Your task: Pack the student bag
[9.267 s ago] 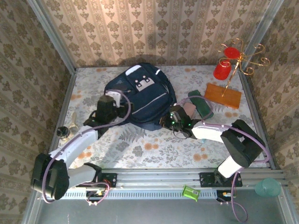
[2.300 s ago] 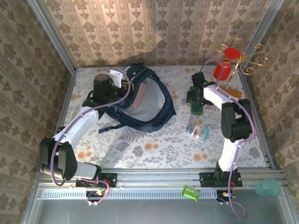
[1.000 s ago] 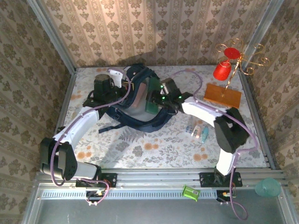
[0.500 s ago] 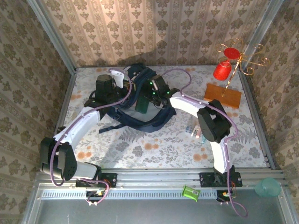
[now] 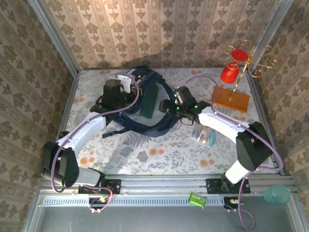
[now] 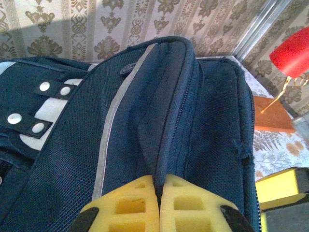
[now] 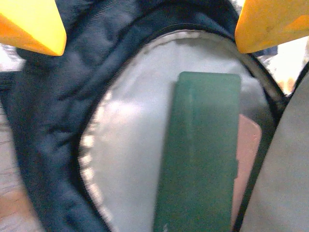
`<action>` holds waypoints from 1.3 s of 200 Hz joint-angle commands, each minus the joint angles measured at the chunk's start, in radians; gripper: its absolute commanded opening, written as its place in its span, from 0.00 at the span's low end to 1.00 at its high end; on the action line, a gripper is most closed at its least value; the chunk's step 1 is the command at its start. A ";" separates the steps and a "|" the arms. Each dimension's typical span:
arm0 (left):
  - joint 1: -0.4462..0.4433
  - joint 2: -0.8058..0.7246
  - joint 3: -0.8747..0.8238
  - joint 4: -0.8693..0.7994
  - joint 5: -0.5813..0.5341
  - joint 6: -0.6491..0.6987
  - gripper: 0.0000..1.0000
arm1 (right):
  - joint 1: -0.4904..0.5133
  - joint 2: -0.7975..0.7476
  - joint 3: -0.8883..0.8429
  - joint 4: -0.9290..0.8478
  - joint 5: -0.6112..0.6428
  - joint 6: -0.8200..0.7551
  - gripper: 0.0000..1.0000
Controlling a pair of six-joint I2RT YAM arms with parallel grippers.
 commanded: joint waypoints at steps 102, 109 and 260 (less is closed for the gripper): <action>-0.230 -0.033 -0.099 0.017 -0.228 -0.072 0.00 | -0.265 0.320 0.200 0.043 -0.218 -0.155 0.17; -0.245 -0.018 -0.100 0.028 -0.244 -0.080 0.00 | -0.281 0.337 0.234 0.021 -0.238 -0.172 0.15; 0.204 -0.230 -0.406 -0.084 -0.112 -0.311 0.90 | 0.035 -0.051 -0.007 -0.046 -0.027 -0.257 0.66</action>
